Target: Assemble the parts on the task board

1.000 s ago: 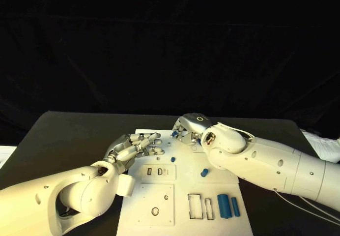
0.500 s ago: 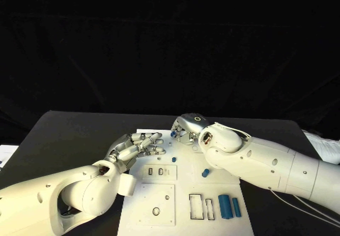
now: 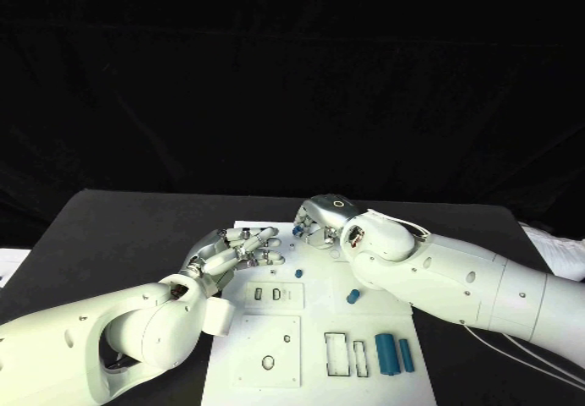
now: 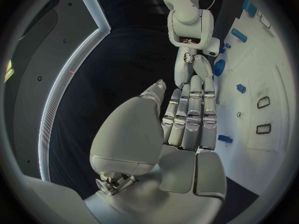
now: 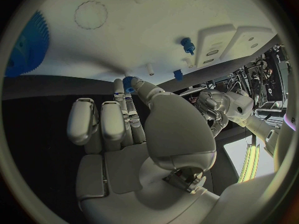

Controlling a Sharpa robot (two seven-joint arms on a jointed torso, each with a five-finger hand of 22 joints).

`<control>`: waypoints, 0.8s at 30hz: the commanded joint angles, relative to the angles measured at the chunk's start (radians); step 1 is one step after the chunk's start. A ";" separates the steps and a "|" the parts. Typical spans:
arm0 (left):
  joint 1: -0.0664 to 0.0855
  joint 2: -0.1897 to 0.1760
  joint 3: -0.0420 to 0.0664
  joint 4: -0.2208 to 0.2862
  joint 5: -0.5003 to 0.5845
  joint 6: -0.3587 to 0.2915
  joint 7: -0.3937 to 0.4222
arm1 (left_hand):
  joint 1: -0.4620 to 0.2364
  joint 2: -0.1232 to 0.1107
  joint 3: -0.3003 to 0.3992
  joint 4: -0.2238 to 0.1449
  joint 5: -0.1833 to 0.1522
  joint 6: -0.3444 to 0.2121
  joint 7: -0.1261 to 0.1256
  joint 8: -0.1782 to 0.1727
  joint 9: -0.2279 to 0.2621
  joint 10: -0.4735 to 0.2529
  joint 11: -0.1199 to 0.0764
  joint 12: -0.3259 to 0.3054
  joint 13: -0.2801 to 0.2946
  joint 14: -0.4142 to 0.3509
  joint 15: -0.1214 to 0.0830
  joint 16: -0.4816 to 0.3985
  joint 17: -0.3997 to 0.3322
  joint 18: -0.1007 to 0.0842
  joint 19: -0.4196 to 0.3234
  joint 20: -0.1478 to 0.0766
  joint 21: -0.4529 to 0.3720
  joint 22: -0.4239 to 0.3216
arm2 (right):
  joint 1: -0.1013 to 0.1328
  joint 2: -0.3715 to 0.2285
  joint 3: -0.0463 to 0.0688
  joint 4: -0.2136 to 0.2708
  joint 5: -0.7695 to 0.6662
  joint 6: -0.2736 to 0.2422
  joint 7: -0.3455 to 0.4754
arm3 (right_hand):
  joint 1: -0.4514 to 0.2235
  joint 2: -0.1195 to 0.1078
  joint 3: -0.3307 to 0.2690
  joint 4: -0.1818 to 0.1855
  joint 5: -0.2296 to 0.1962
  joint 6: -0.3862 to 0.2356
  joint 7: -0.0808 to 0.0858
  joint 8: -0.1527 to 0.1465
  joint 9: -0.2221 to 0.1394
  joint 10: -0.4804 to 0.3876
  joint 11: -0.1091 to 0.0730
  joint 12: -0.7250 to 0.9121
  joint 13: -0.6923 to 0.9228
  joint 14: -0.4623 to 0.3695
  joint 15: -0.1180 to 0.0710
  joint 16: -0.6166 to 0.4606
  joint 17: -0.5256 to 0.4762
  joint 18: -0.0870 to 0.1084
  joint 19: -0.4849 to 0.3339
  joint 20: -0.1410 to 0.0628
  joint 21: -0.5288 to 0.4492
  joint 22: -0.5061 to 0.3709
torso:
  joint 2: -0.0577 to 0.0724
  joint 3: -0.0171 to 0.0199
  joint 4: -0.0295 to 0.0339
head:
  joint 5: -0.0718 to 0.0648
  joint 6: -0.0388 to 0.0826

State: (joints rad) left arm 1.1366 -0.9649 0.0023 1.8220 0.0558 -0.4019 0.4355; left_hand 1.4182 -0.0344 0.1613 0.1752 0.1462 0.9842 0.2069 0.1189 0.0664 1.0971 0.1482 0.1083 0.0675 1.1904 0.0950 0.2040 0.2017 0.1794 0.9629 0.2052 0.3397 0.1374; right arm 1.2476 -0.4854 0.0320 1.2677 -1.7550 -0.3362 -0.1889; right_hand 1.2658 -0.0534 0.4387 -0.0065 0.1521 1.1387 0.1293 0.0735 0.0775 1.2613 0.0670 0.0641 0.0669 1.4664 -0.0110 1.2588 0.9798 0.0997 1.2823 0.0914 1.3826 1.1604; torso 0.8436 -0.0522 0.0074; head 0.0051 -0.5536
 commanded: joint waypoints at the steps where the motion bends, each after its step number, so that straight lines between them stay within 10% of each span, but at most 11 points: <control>1: 0.001 0.002 0.001 0.001 0.001 0.017 0.003 | 0.005 -0.004 -0.003 -0.006 -0.004 0.003 0.006 -0.006 -0.001 -0.002 0.003 -0.006 -0.001 0.005 -0.001 -0.006 0.001 0.004 0.007 0.000 -0.001 -0.002 | -0.001 0.002 -0.001 -0.005 -0.007 0.014 -0.012 | -0.007 -0.024 -0.001 0.014 -0.002 -0.030 0.016 -0.012 0.013 -0.035 0.010 -0.005 -0.004 0.013 0.008 -0.011 -0.027 -0.010 -0.012 0.011 -0.006 -0.018 | 0.000 0.0001 0.0009 | -0.001 0.000; 4: 0.001 0.002 0.001 0.001 0.001 0.017 0.003 | 0.005 -0.004 -0.003 -0.006 -0.004 0.003 0.006 -0.006 -0.001 -0.002 0.003 -0.006 -0.001 0.005 -0.001 -0.006 0.001 0.004 0.007 0.000 -0.001 -0.002 | -0.001 0.004 -0.001 -0.010 -0.005 0.002 -0.021 | -0.027 -0.074 -0.031 0.036 -0.049 -0.153 0.054 -0.013 -0.013 -0.147 0.045 -0.005 -0.005 -0.022 0.037 -0.088 -0.152 0.009 -0.089 0.033 -0.059 -0.120 | 0.000 -0.0001 0.0004 | 0.000 0.001; 7: 0.001 0.002 0.001 0.001 0.001 0.015 0.001 | 0.005 -0.005 -0.002 -0.007 -0.004 0.002 0.006 -0.007 -0.001 -0.003 0.003 -0.007 -0.001 0.005 -0.001 -0.007 0.002 0.003 0.007 0.000 -0.001 -0.002 | -0.001 0.004 -0.001 -0.013 -0.003 -0.009 -0.025 | -0.004 -0.088 -0.094 0.058 -0.049 -0.264 0.054 -0.010 -0.012 -0.239 0.053 0.002 -0.003 -0.053 0.043 -0.176 -0.276 0.034 -0.173 0.049 -0.130 -0.236 | 0.001 0.0012 0.0007 | 0.002 -0.002; 17: 0.001 -0.004 0.001 -0.006 0.001 0.014 -0.001 | 0.006 -0.005 -0.002 -0.008 -0.004 0.002 0.007 -0.008 -0.001 -0.004 0.004 -0.008 -0.001 0.004 -0.001 -0.008 0.002 0.003 0.007 0.000 -0.002 -0.002 | -0.001 -0.062 0.001 0.050 0.069 -0.063 -0.015 | 0.055 -0.053 -0.112 0.087 0.036 -0.176 0.045 0.011 0.001 -0.158 0.041 0.042 0.001 -0.027 0.032 -0.169 -0.264 0.030 -0.143 0.040 -0.130 -0.224 | -0.001 0.0058 -0.0049 | 0.000 0.000; 24: 0.001 -0.011 0.001 -0.006 0.004 0.019 0.004 | 0.006 -0.005 -0.002 -0.008 -0.004 0.002 0.007 -0.008 -0.001 -0.004 0.004 -0.008 -0.001 0.004 -0.001 -0.008 0.002 0.003 0.007 0.000 -0.002 -0.002 | 0.000 -0.218 0.022 0.187 0.207 -0.068 -0.048 | 0.070 -0.067 -0.087 0.091 0.065 -0.141 0.029 0.008 -0.003 0.043 0.001 0.133 0.043 0.007 0.003 -0.085 -0.145 0.007 -0.054 0.020 -0.063 -0.103 | -0.006 0.0111 -0.0183 | 0.000 0.002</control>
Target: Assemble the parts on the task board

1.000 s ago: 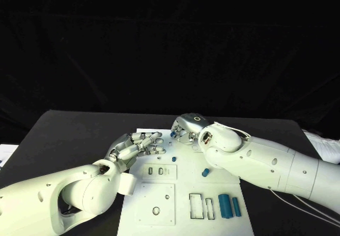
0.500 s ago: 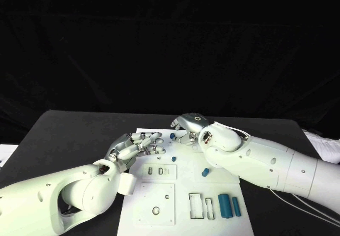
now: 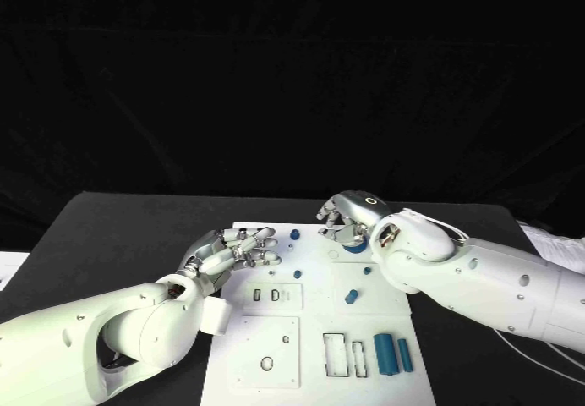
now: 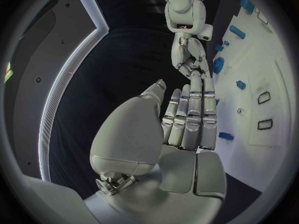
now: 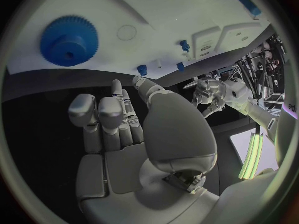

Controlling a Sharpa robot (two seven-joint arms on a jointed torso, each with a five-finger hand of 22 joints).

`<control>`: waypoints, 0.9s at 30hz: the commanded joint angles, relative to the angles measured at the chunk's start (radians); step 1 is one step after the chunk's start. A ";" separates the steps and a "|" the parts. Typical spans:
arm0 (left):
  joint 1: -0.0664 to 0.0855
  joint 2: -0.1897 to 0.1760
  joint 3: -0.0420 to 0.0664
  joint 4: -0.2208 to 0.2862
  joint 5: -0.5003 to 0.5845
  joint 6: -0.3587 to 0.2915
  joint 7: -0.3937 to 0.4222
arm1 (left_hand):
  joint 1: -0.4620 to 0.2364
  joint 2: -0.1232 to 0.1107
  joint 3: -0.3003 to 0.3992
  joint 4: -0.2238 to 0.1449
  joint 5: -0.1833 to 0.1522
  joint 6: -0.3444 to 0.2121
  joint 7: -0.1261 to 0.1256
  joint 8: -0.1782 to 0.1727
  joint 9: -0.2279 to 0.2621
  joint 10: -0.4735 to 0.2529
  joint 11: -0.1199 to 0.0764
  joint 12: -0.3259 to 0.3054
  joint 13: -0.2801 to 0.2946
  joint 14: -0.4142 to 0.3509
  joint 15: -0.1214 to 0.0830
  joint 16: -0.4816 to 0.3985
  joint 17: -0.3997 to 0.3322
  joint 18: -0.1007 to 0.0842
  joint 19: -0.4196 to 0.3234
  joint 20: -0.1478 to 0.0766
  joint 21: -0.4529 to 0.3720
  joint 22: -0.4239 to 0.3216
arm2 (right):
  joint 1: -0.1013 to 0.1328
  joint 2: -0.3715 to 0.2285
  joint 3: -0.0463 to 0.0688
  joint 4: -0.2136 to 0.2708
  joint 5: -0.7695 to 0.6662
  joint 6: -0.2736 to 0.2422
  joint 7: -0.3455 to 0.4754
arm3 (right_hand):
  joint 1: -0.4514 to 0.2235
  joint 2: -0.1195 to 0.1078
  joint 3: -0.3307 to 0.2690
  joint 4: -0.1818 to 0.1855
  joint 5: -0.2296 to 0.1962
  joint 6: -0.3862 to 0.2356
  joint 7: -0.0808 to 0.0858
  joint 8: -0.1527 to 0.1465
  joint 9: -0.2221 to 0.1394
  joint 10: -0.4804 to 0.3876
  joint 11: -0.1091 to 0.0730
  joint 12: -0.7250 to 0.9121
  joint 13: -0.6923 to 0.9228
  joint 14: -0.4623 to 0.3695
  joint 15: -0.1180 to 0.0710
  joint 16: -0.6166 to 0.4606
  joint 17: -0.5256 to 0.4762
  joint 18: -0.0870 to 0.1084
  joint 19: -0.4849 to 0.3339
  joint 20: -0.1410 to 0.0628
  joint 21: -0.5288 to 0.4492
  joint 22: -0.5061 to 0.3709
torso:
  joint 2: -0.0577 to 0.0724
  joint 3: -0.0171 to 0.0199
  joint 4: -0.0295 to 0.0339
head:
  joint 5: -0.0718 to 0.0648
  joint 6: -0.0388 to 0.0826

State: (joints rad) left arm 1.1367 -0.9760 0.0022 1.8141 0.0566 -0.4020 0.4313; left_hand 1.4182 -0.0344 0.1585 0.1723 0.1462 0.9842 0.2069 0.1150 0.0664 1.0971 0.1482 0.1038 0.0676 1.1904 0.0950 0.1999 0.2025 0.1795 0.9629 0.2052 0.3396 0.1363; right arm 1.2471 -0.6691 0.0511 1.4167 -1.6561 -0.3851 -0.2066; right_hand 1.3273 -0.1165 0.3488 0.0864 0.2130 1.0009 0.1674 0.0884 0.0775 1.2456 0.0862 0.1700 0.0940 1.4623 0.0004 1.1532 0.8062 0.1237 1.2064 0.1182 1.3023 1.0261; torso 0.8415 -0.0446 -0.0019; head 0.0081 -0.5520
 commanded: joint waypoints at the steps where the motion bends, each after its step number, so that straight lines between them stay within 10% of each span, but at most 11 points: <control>1: 0.001 0.000 0.001 0.003 0.004 0.021 0.009 | 0.006 -0.005 0.001 -0.006 -0.004 0.002 0.007 -0.004 -0.001 -0.004 0.004 -0.005 -0.001 0.004 -0.001 -0.004 0.002 0.003 0.007 0.000 -0.002 -0.001 | 0.001 -0.053 0.004 0.053 0.123 -0.012 -0.038 | 0.008 -0.012 0.000 -0.002 0.005 0.000 -0.016 -0.008 -0.003 0.096 -0.027 0.049 0.031 0.018 -0.016 0.041 0.061 -0.024 0.047 -0.013 0.036 0.066 | -0.005 0.0041 -0.0113 | -0.004 0.001; 7: 0.001 -0.001 0.001 0.003 0.005 0.027 0.010 | 0.007 -0.005 0.002 -0.006 -0.004 0.002 0.007 -0.005 -0.001 -0.004 0.004 -0.005 -0.001 0.004 -0.001 -0.004 0.002 0.003 0.007 0.000 -0.002 -0.001 | 0.001 -0.154 0.009 0.117 0.195 0.073 -0.102 | -0.030 -0.060 -0.068 0.028 0.020 -0.010 -0.037 -0.023 -0.009 0.175 -0.051 0.212 0.194 0.045 -0.038 0.162 0.242 -0.059 0.165 -0.045 0.131 0.236 | -0.010 0.0085 -0.0227 | 0.000 0.001; 10: 0.001 -0.001 0.001 0.002 0.005 0.031 0.010 | 0.007 -0.005 0.002 -0.006 -0.004 0.002 0.007 -0.005 -0.001 -0.004 0.004 -0.005 -0.001 0.004 -0.001 -0.004 0.002 0.003 0.007 0.000 -0.002 -0.001 | -0.001 -0.171 0.010 0.108 0.208 0.101 -0.121 | 0.030 -0.037 -0.165 0.073 0.029 -0.052 -0.038 -0.007 -0.005 0.054 -0.043 0.567 0.621 0.043 -0.026 0.228 0.337 -0.064 0.177 -0.033 0.149 0.268 | -0.012 0.0118 -0.0293 | 0.000 0.003; 27: 0.001 0.004 0.000 -0.001 0.005 0.034 0.011 | 0.008 -0.005 0.003 -0.008 -0.004 0.002 0.007 -0.005 -0.001 -0.004 0.004 -0.006 -0.001 0.004 0.000 -0.005 0.003 0.003 0.007 0.000 -0.002 -0.002 | -0.012 -0.134 0.010 0.053 0.208 0.131 -0.140 | 0.056 -0.024 -0.225 0.137 0.023 -0.045 -0.026 0.003 -0.004 0.109 -0.036 0.855 0.950 0.053 -0.022 0.275 0.426 -0.070 0.194 -0.028 0.164 0.301 | -0.010 0.0122 -0.0282 | 0.004 -0.006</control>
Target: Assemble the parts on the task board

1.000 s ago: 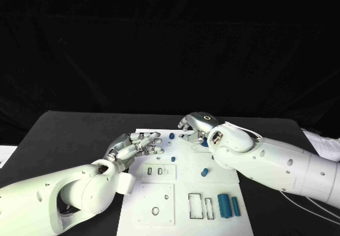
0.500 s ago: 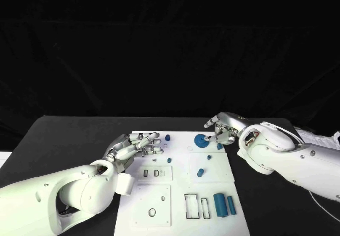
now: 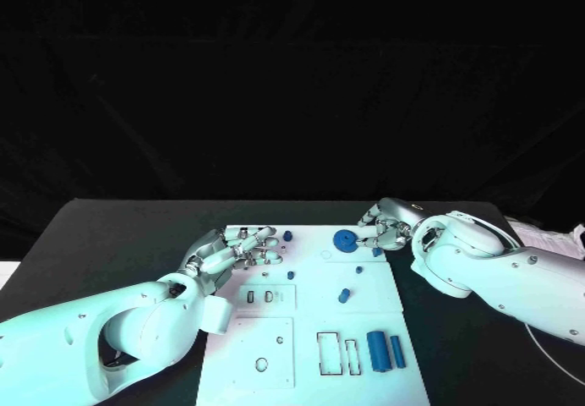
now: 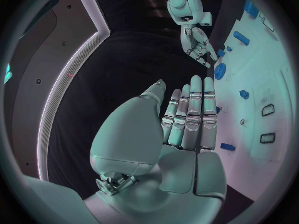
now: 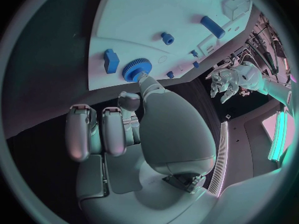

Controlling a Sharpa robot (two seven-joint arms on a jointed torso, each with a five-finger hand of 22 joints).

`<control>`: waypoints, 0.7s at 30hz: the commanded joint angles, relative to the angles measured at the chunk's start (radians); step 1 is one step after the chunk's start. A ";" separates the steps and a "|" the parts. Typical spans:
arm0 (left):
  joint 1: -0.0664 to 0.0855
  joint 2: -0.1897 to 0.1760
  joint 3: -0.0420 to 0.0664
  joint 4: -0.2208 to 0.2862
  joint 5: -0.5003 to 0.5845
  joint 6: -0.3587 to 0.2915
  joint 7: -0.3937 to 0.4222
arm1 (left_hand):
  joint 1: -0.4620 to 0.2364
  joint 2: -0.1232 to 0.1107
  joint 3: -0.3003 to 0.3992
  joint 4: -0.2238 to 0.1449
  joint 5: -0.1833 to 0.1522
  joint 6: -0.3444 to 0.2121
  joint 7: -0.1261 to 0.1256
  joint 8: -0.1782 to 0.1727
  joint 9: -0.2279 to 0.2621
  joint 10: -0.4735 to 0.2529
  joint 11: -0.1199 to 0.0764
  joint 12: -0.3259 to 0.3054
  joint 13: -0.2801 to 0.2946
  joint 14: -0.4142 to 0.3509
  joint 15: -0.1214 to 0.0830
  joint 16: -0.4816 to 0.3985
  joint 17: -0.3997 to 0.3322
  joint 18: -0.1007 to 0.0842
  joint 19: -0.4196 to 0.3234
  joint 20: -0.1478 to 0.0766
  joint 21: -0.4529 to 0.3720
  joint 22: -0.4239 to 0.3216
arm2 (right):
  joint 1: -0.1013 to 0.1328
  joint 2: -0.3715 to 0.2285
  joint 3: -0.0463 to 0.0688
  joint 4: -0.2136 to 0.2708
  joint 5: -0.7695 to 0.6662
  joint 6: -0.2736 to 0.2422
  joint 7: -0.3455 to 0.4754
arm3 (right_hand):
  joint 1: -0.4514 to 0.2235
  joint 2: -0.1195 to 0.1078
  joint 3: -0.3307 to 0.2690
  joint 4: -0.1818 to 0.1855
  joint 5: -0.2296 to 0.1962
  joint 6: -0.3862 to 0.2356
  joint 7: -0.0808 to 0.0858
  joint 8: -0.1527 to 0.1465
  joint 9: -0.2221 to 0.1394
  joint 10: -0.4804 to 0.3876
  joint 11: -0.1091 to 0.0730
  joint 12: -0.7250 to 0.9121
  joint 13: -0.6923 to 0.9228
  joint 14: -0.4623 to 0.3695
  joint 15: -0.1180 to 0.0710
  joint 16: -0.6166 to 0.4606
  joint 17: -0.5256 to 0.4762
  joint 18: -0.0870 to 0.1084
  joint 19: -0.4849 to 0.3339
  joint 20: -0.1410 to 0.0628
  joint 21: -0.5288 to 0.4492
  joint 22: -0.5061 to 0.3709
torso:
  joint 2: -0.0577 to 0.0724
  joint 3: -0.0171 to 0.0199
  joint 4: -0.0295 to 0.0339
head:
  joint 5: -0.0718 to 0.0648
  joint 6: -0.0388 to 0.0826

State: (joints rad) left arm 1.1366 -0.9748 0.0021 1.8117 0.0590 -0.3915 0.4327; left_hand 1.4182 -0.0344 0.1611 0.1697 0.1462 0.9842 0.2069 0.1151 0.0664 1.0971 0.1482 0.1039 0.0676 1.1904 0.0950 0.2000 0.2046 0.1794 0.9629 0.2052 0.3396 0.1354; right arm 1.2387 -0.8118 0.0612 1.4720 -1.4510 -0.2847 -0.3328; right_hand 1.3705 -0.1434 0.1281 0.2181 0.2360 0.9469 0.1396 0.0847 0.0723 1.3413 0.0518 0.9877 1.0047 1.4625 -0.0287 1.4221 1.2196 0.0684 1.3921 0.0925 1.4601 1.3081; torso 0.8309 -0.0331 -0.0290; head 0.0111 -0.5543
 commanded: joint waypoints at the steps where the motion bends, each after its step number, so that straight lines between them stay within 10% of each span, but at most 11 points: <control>1: 0.001 0.003 0.001 0.001 0.003 0.023 0.009 | 0.008 -0.005 0.000 -0.005 -0.004 0.002 0.007 -0.005 -0.001 -0.004 0.004 -0.006 -0.001 0.004 0.000 -0.006 0.001 0.003 0.007 0.000 -0.002 -0.001 | -0.005 0.013 0.000 -0.004 0.002 0.031 -0.013 | 0.015 0.004 -0.006 0.006 0.000 0.010 0.002 0.008 0.001 0.018 -0.001 0.054 0.057 0.054 0.007 0.009 0.017 -0.014 0.008 -0.002 0.007 0.021 | 0.001 0.0007 -0.0012 | 0.001 -0.003; 21: 0.001 0.003 0.001 -0.001 0.003 0.023 0.006 | 0.008 -0.005 0.000 -0.005 -0.004 0.002 0.007 -0.005 -0.001 -0.004 0.004 -0.006 -0.001 0.004 0.000 -0.006 0.001 0.003 0.007 0.000 -0.002 -0.001 | -0.009 0.084 -0.005 -0.067 -0.074 0.035 -0.021 | 0.022 0.011 -0.018 0.014 0.000 0.016 0.003 0.015 0.001 0.045 0.001 0.155 0.164 0.062 0.009 0.037 0.076 -0.018 0.019 0.000 0.015 0.039 | 0.001 0.0017 -0.0006 | 0.006 -0.005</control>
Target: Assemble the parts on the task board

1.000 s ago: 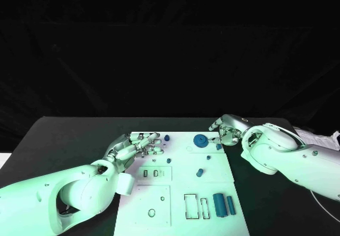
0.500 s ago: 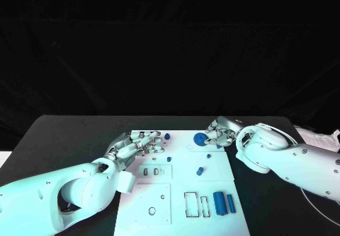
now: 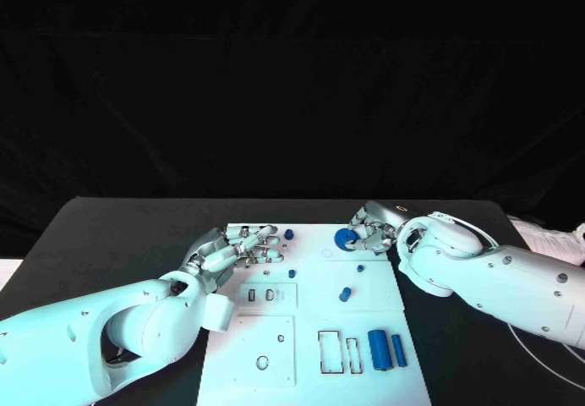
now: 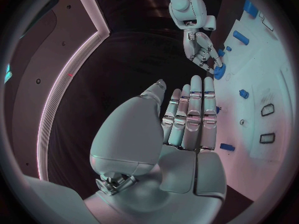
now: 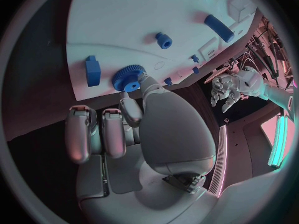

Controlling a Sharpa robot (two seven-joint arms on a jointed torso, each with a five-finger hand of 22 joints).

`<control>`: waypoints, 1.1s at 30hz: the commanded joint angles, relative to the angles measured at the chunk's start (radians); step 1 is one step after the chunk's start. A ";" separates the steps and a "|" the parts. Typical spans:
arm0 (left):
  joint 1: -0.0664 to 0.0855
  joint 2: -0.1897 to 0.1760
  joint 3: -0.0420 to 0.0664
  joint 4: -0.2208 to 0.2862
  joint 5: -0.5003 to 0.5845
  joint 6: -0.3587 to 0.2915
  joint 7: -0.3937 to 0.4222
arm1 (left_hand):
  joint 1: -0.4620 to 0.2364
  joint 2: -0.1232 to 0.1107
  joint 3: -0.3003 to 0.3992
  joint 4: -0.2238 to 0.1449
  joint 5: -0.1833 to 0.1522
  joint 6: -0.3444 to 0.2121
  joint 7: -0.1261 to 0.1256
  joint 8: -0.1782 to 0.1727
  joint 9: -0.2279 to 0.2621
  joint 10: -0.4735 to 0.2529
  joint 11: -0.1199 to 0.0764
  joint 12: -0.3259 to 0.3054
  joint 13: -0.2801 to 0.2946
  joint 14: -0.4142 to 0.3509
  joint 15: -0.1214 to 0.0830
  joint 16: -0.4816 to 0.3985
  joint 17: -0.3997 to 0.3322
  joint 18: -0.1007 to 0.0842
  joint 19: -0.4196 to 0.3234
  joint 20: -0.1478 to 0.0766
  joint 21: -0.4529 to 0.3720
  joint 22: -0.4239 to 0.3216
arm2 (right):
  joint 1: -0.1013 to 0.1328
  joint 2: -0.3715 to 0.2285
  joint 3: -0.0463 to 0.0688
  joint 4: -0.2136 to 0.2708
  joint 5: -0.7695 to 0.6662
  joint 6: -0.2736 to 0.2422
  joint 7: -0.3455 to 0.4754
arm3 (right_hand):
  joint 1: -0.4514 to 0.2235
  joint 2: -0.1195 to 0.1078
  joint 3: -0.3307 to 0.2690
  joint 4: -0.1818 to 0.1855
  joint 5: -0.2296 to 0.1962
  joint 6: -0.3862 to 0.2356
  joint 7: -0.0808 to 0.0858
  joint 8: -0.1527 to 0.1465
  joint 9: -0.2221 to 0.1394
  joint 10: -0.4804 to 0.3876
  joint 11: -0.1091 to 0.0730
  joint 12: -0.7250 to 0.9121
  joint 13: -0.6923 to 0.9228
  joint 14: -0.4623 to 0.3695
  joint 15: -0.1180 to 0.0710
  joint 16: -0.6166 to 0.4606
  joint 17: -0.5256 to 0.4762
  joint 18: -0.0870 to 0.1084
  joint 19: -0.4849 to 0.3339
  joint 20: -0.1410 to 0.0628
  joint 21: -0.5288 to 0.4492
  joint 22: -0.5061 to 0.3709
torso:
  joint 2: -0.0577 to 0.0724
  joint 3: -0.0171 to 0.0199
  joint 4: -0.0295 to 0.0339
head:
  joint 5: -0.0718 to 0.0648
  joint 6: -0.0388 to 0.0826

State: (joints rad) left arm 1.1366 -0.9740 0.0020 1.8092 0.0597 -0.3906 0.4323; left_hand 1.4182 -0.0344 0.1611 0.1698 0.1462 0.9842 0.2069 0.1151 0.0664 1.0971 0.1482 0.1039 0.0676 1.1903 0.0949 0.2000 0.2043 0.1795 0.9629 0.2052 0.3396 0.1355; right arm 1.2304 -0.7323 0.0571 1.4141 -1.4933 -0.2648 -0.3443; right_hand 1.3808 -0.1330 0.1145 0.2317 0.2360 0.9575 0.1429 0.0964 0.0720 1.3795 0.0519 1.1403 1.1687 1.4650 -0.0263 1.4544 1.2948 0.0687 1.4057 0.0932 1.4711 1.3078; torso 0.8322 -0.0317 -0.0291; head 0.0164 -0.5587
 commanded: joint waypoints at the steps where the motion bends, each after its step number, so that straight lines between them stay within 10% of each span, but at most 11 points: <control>1: 0.001 0.002 0.001 0.001 0.002 0.022 0.006 | 0.008 -0.005 0.000 -0.006 -0.004 0.002 0.007 -0.005 -0.001 -0.004 0.004 -0.006 -0.001 0.004 0.000 -0.006 0.001 0.003 0.007 0.000 -0.002 -0.001 | -0.001 0.007 -0.001 -0.013 -0.032 0.015 -0.009 | 0.012 0.001 -0.004 0.001 0.000 0.006 -0.001 0.003 0.001 0.007 0.001 0.002 0.000 0.060 0.007 0.004 0.001 -0.018 0.006 -0.001 0.004 0.039 | 0.000 0.0003 -0.0004 | 0.001 -0.001; 17: 0.001 0.002 0.001 0.000 0.002 0.026 0.004 | 0.010 -0.005 0.002 -0.008 -0.004 0.002 0.007 -0.007 -0.001 -0.004 0.004 -0.008 -0.001 0.004 0.000 -0.007 0.002 0.003 0.007 0.000 -0.003 -0.001 | -0.003 0.023 -0.002 -0.023 -0.058 0.032 -0.007 | 0.036 0.021 0.004 -0.009 -0.005 0.060 -0.009 0.035 0.014 0.025 -0.006 0.063 0.066 0.062 0.003 0.016 0.025 -0.021 0.013 -0.002 0.010 0.052 | 0.001 0.0021 -0.0018 | 0.003 -0.001; 33: 0.001 0.004 0.001 -0.003 0.002 0.025 0.004 | 0.010 -0.005 0.002 -0.009 -0.004 0.002 0.008 -0.007 -0.001 -0.004 0.004 -0.009 -0.001 0.004 0.000 -0.008 0.003 0.003 0.007 0.000 -0.003 -0.002 | -0.011 0.027 -0.003 0.018 -0.210 -0.077 -0.019 | 0.074 0.068 0.067 -0.036 -0.051 0.135 -0.041 0.076 0.050 0.067 -0.033 0.151 0.155 0.065 -0.020 0.027 0.050 -0.030 0.041 -0.024 0.028 0.093 | 0.002 0.0015 0.0022 | 0.004 -0.001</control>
State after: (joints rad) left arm 1.1366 -0.9728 0.0020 1.8060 0.0601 -0.3859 0.4310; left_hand 1.4222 -0.0384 0.1638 0.1671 0.1462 0.9842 0.2069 0.1113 0.0664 1.0971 0.1482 0.0986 0.0676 1.1903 0.0949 0.1966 0.2063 0.1794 0.9629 0.2052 0.3396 0.1347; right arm 1.2209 -0.7060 0.0547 1.4255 -1.6398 -0.3075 -0.3529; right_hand 1.4413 -0.0959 0.1748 0.1970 0.1851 1.0632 0.1229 0.1552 0.0980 1.4395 0.0186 1.2867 1.3081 1.4643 -0.0384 1.4767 1.3079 0.0529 1.4410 0.0693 1.4942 1.3074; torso 0.8332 -0.0302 -0.0287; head 0.0198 -0.5612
